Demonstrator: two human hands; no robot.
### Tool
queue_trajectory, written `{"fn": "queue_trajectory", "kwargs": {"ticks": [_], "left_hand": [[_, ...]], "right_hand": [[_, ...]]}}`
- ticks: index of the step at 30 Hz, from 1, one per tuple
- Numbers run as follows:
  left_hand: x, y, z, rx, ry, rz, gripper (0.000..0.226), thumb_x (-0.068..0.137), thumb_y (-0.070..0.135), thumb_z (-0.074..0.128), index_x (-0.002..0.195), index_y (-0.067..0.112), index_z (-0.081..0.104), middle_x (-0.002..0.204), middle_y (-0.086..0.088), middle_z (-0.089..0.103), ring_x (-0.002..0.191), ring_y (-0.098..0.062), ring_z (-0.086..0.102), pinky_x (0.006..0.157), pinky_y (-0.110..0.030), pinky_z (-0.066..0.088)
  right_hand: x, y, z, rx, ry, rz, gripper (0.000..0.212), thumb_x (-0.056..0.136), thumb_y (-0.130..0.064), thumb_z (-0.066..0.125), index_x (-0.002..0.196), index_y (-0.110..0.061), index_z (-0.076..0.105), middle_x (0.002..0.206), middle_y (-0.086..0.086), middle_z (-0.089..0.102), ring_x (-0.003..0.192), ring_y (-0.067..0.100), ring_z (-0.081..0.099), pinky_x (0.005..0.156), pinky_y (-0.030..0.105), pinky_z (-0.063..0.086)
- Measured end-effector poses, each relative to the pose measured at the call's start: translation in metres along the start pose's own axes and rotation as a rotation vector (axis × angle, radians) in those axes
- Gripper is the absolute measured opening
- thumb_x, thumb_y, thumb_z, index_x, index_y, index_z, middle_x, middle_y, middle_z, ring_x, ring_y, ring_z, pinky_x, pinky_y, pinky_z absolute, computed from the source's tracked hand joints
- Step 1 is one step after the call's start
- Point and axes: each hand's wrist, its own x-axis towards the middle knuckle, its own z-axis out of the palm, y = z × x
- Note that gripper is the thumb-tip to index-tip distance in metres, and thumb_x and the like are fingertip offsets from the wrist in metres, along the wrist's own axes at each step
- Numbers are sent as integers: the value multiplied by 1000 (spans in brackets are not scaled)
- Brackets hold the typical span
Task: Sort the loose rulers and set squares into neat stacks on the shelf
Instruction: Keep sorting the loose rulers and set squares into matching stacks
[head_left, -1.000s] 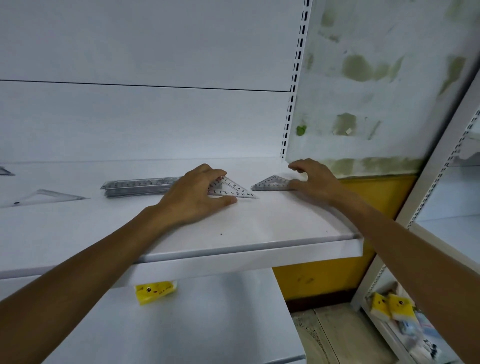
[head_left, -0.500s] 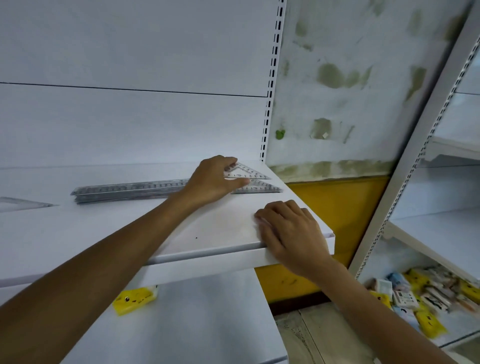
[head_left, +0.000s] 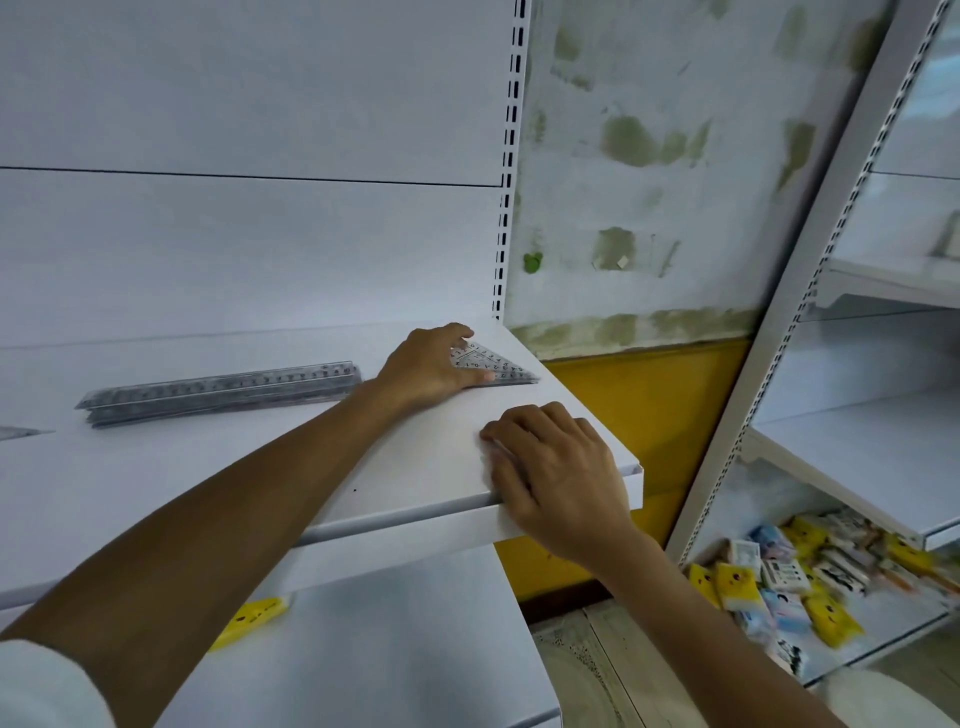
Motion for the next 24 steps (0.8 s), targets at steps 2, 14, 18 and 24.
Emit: {"fn": "queue_trajectory", "kwargs": {"ticks": [2, 14, 18, 24], "left_hand": [[1, 0, 2, 23, -3, 6, 66, 71, 50, 72, 127, 23, 49, 129, 0, 56, 120, -20, 49, 101, -38, 39], [0, 1, 6, 104, -8, -11, 76, 65, 60, 71, 127, 24, 48, 122, 2, 59, 111, -18, 54, 84, -30, 39], [0, 1, 6, 106, 15, -1, 70, 68, 53, 72, 126, 20, 48, 117, -1, 61, 109, -20, 54, 87, -32, 42], [-3, 3, 2, 137, -16, 7, 71, 73, 51, 69, 132, 22, 42, 125, -2, 57, 115, -21, 51, 91, -34, 41]], "right_hand": [[0, 0, 1, 0, -1, -1, 34, 86, -32, 36, 94, -18, 66, 92, -3, 66, 78, 16, 55, 65, 27, 39], [0, -2, 0, 3, -35, 16, 36, 87, -31, 34, 95, -18, 66, 93, -3, 66, 80, 17, 56, 65, 32, 47], [0, -1, 1, 11, -31, 15, 36, 87, -30, 34, 95, -18, 67, 92, -2, 67, 79, 17, 56, 64, 33, 47], [0, -2, 0, -10, -30, 17, 38, 87, -32, 32, 97, -18, 66, 95, -2, 67, 83, 17, 57, 67, 33, 48]]}}
